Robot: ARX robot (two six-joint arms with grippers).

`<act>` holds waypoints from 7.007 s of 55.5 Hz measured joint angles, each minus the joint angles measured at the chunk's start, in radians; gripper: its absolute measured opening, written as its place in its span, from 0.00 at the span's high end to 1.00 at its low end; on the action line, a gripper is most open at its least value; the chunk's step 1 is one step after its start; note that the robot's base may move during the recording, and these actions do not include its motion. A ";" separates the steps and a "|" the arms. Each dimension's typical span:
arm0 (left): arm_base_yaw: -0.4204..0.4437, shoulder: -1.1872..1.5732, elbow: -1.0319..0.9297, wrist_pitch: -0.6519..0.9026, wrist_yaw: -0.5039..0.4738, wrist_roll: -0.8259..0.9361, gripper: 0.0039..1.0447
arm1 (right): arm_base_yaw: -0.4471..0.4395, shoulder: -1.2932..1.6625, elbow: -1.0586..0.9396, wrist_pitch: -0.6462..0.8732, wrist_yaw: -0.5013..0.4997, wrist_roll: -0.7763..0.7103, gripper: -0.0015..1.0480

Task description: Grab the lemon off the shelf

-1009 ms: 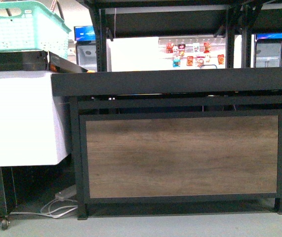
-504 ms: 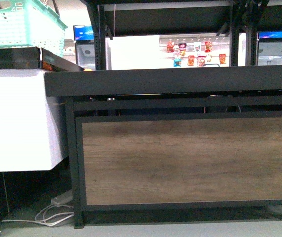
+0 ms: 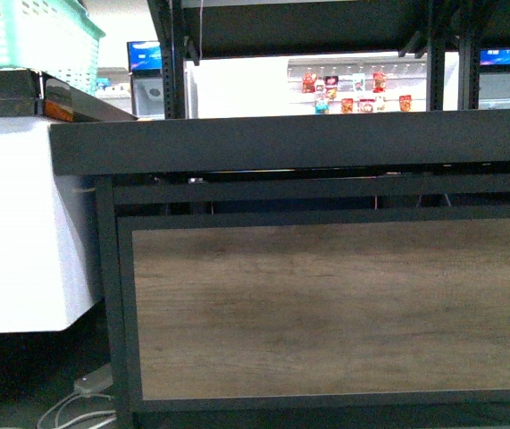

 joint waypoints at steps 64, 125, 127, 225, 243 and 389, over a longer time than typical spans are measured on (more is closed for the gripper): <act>0.000 0.000 0.000 0.000 0.000 0.000 0.07 | 0.000 0.000 0.000 0.000 0.000 0.000 0.07; 0.000 0.000 0.000 0.000 0.000 0.000 0.07 | 0.000 0.001 0.000 0.000 0.000 0.000 0.07; 0.000 0.000 0.000 0.000 0.000 0.000 0.07 | 0.000 0.001 0.000 0.000 0.000 0.000 0.07; 0.000 0.000 0.000 0.000 0.000 0.000 0.07 | 0.000 0.001 0.000 0.000 0.000 0.001 0.07; 0.000 0.000 0.000 0.000 0.000 0.000 0.07 | 0.000 0.001 0.000 0.000 0.000 0.000 0.07; 0.390 1.734 1.366 0.115 0.335 -1.039 0.82 | 0.000 0.001 0.000 0.000 0.000 0.000 0.07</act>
